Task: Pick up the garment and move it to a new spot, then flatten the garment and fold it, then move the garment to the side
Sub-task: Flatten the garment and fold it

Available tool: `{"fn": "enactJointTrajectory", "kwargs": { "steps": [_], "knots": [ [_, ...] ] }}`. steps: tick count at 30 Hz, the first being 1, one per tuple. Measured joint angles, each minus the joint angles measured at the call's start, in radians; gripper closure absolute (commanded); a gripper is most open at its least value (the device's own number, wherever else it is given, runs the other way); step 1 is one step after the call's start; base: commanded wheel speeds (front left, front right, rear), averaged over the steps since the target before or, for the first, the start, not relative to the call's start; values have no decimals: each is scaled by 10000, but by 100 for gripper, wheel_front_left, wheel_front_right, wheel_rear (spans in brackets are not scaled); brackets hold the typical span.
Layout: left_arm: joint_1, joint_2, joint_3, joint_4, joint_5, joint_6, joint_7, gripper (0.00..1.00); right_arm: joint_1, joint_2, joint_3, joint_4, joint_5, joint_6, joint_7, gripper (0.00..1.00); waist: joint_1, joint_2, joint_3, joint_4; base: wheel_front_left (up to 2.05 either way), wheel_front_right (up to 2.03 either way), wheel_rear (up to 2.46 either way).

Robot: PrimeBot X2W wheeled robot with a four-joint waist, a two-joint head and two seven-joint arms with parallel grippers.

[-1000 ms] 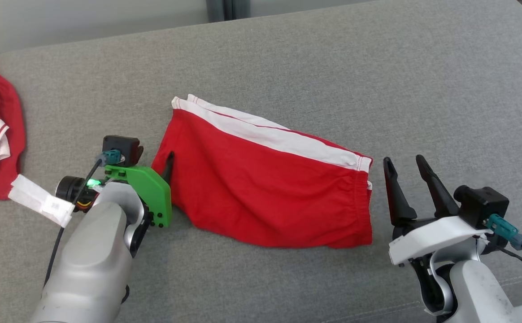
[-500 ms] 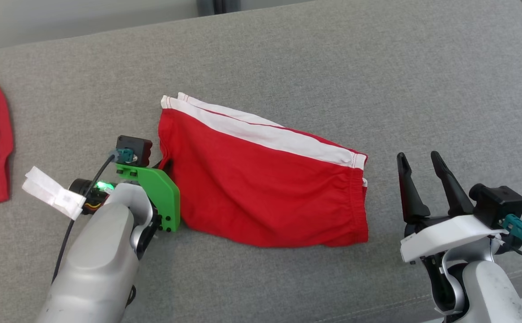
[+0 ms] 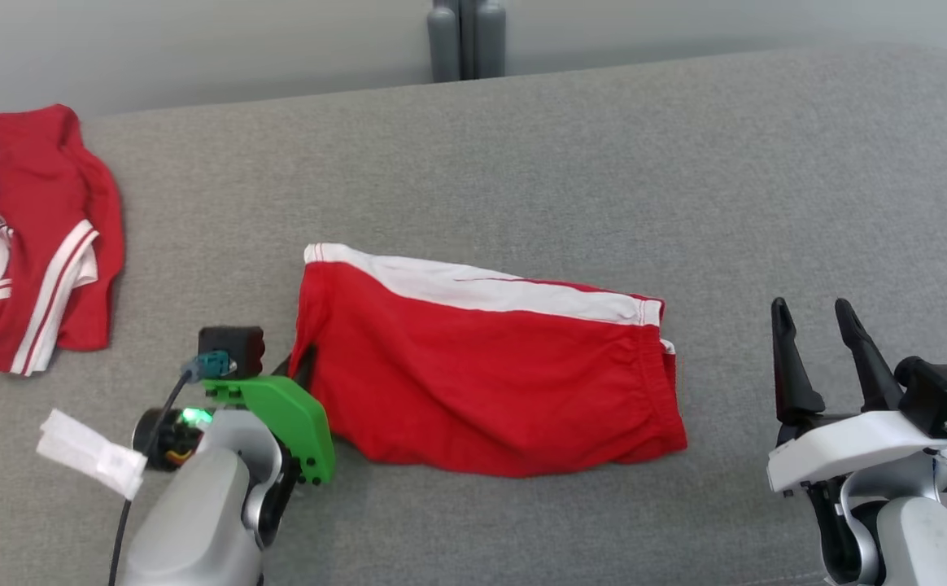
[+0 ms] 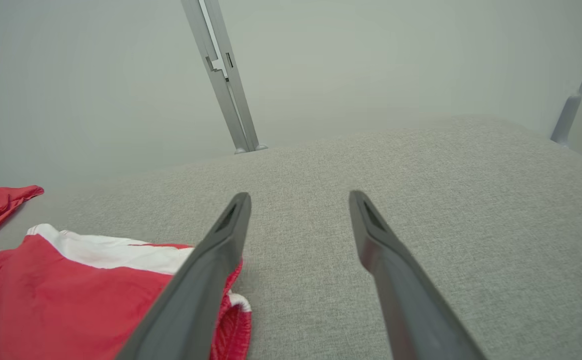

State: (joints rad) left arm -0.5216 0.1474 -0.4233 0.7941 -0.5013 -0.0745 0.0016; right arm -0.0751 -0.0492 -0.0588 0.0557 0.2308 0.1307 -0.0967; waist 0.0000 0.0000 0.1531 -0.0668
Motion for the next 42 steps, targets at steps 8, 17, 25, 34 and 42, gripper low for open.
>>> {"fn": "enactJointTrajectory", "kwargs": {
  "steps": [8,17,25,34,42],
  "knots": [
    [1894,-217,311,-1221,-658,635,25,100,323,-2,-107,-297,-105,0,242,0,0,0,-693,664,0,0,0],
    [2560,-221,433,-2550,-497,1367,-874,0,509,0,90,-326,-138,0,424,0,0,0,-1026,830,0,0,0],
    [2642,136,499,-3726,107,1898,-1971,0,546,0,75,-336,-309,0,510,0,0,0,-1018,630,0,0,0],
    [3528,79,539,-4767,387,2523,-2397,0,750,-6,-19,-136,-414,0,456,0,0,0,-1245,637,0,0,0],
    [3946,75,370,-5260,387,2686,-2255,0,838,-2,322,228,-663,0,729,0,0,0,-1405,1041,0,0,0]
  ]
}}
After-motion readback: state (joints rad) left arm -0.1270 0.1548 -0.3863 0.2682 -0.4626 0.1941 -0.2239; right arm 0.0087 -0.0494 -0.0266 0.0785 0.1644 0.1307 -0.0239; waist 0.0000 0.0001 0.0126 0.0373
